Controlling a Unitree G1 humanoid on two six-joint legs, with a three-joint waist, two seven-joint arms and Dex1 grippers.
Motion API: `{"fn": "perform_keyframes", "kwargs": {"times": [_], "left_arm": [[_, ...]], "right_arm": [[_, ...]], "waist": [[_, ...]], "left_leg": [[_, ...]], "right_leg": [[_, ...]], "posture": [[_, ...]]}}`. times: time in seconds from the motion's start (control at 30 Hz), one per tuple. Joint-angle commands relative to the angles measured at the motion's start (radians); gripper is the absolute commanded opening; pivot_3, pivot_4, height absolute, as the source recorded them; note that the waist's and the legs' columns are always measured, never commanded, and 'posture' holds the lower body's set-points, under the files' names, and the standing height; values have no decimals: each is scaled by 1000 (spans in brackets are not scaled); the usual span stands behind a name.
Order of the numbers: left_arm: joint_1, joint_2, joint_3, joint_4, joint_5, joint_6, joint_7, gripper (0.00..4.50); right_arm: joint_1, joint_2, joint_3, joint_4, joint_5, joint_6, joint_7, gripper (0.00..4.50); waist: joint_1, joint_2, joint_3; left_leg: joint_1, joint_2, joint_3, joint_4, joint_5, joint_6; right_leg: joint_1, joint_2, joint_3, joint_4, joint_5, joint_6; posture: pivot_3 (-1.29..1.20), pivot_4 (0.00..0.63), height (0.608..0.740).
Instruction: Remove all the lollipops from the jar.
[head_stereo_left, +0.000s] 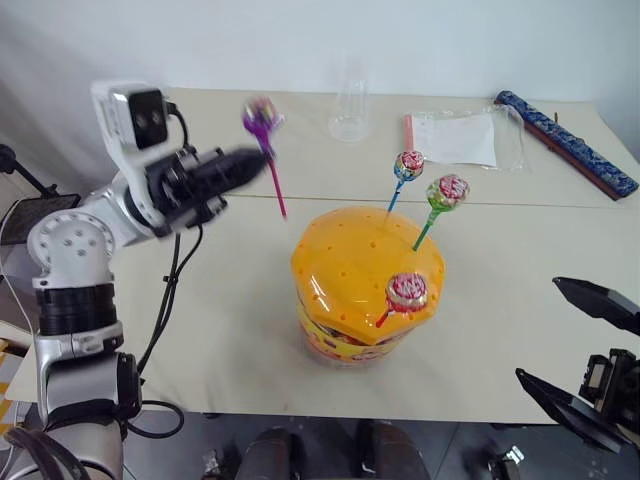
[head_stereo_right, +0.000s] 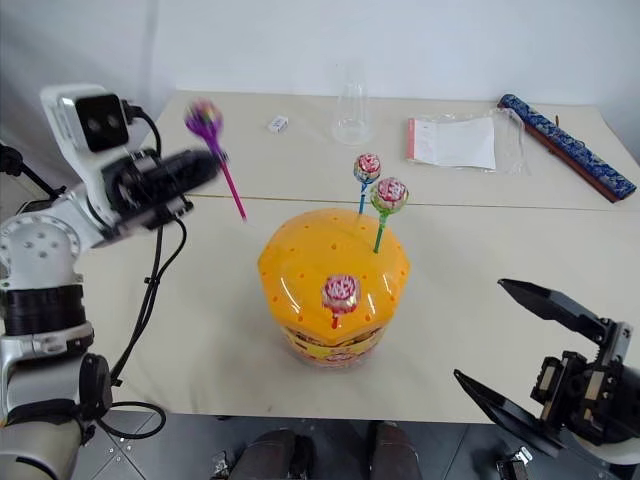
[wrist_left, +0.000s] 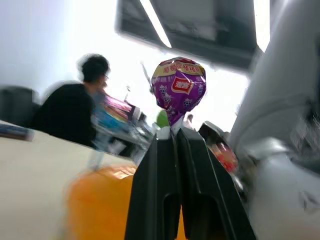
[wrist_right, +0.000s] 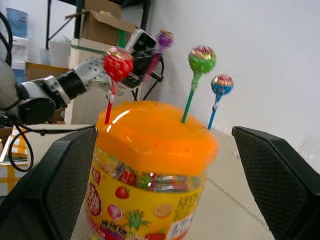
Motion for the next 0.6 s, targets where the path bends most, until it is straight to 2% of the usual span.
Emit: {"fn": "perform_keyframes", "kwargs": {"times": [0.03,0.13,0.23,0.33,0.43,0.57,0.6], "left_arm": [[5,53,92,63,35,-28,98,16],[121,176,46,122,220,-103,59,16],[296,305,-54,134,408,-169,14,16],[445,393,-80,106,505,-140,61,16],[538,423,-63,56,545,-79,130,16],[682,432,-41,-59,576,-55,163,16],[704,430,-33,-79,578,-52,167,234]], "right_arm": [[-43,-50,19,7,40,18,9,4500],[-104,-100,61,13,36,29,56,4500],[-153,-143,99,25,23,34,119,4500],[-198,-169,131,51,-2,24,189,4500],[-201,-176,138,80,-26,20,238,4500],[-181,-165,118,129,-44,17,278,4500],[-175,-162,112,146,-50,17,280,4500]], "waist": [[-2,0,0],[-14,0,0],[-20,0,0],[-21,-1,0],[-6,-6,0],[-1,-6,-1],[-2,-6,-1]], "left_leg": [[0,0,0,0,0,0],[1,0,2,-2,0,0],[2,1,3,-3,-1,-1],[1,1,4,-3,-1,-1],[-1,1,0,-2,-1,-2],[-1,0,-2,-3,-4,-5],[0,0,-2,-3,-4,-5]], "right_leg": [[0,0,0,0,0,0],[-1,1,-2,1,0,0],[-2,3,-6,1,0,0],[-3,2,-6,0,0,0],[-3,-2,-4,0,0,0],[-2,-10,-1,-1,0,0],[-2,-11,-1,-1,0,0]], "posture": [[0,150,740],[0,150,740],[0,150,740],[0,150,740],[0,150,740],[0,150,740],[0,150,740]]}}
